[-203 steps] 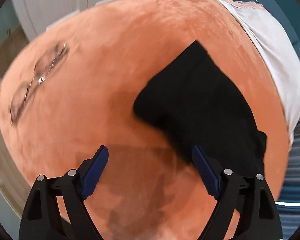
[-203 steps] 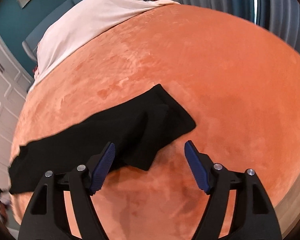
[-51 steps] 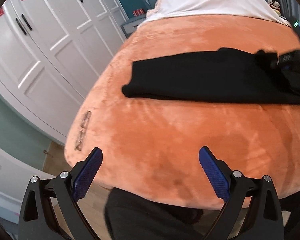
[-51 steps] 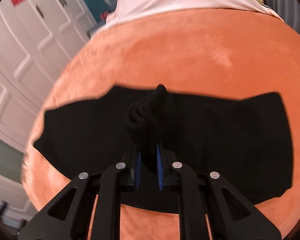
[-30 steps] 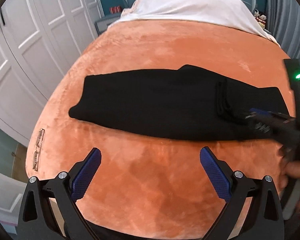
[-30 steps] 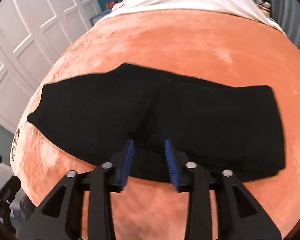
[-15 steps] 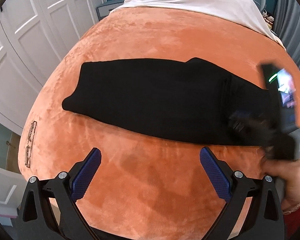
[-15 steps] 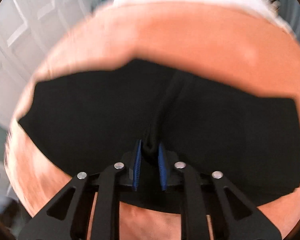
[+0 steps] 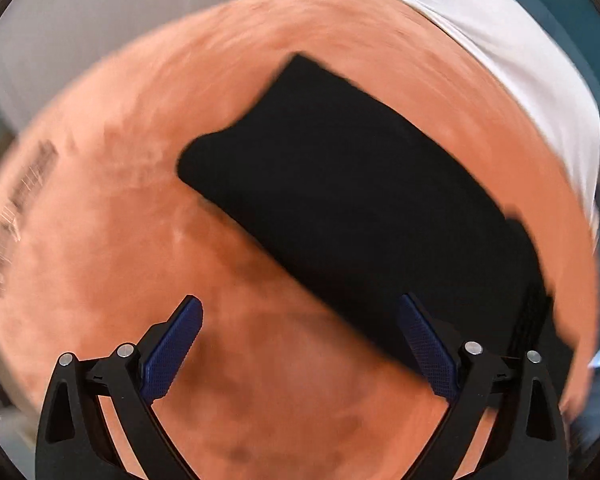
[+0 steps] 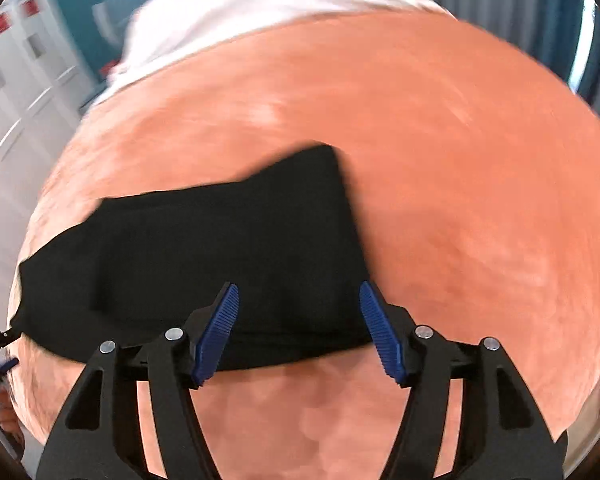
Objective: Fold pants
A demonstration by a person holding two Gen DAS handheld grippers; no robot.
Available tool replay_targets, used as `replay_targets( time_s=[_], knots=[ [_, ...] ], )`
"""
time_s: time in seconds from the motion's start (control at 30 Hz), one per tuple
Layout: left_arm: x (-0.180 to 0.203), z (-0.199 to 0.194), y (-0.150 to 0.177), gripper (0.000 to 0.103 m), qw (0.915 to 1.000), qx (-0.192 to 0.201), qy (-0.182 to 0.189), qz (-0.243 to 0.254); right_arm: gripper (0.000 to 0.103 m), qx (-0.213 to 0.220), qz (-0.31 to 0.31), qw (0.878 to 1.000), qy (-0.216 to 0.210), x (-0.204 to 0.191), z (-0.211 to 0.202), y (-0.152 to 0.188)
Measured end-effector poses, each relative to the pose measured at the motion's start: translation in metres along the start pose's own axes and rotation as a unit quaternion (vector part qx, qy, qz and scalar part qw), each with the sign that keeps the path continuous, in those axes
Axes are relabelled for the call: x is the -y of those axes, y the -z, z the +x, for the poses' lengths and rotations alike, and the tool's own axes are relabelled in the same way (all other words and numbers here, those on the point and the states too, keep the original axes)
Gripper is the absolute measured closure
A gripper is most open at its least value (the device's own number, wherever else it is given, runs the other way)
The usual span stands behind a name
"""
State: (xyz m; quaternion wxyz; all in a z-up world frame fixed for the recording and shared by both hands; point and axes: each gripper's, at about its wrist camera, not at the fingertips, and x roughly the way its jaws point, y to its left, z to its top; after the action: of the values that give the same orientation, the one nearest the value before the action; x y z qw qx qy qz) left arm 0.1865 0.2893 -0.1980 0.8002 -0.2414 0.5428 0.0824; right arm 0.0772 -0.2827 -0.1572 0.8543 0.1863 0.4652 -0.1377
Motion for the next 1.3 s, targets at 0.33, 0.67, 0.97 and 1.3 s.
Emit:
replay_targets(
  time_s=[0.33, 0.67, 0.97, 1.3],
  knots=[
    [0.009, 0.048, -0.040, 0.007, 0.9976, 0.041, -0.056, -0.007, 0.023, -0.034, 0.088, 0.995, -0.044, 0.018, 0.054, 0.013],
    [0.029, -0.014, -0.040, 0.089, 0.9994, 0.022, -0.023, 0.012, 0.083, -0.018, 0.092, 0.989, -0.114, 0.020, -0.020, -0.010],
    [0.021, -0.056, 0.047, 0.087, 0.9957, -0.069, 0.002, 0.062, 0.084, -0.043, 0.084, 0.993, -0.072, 0.101, -0.100, 0.013],
    [0.013, -0.049, 0.098, 0.068, 0.9923, -0.028, -0.073, 0.096, 0.063, -0.015, 0.099, 0.995, 0.026, 0.159, -0.091, 0.082]
  ],
)
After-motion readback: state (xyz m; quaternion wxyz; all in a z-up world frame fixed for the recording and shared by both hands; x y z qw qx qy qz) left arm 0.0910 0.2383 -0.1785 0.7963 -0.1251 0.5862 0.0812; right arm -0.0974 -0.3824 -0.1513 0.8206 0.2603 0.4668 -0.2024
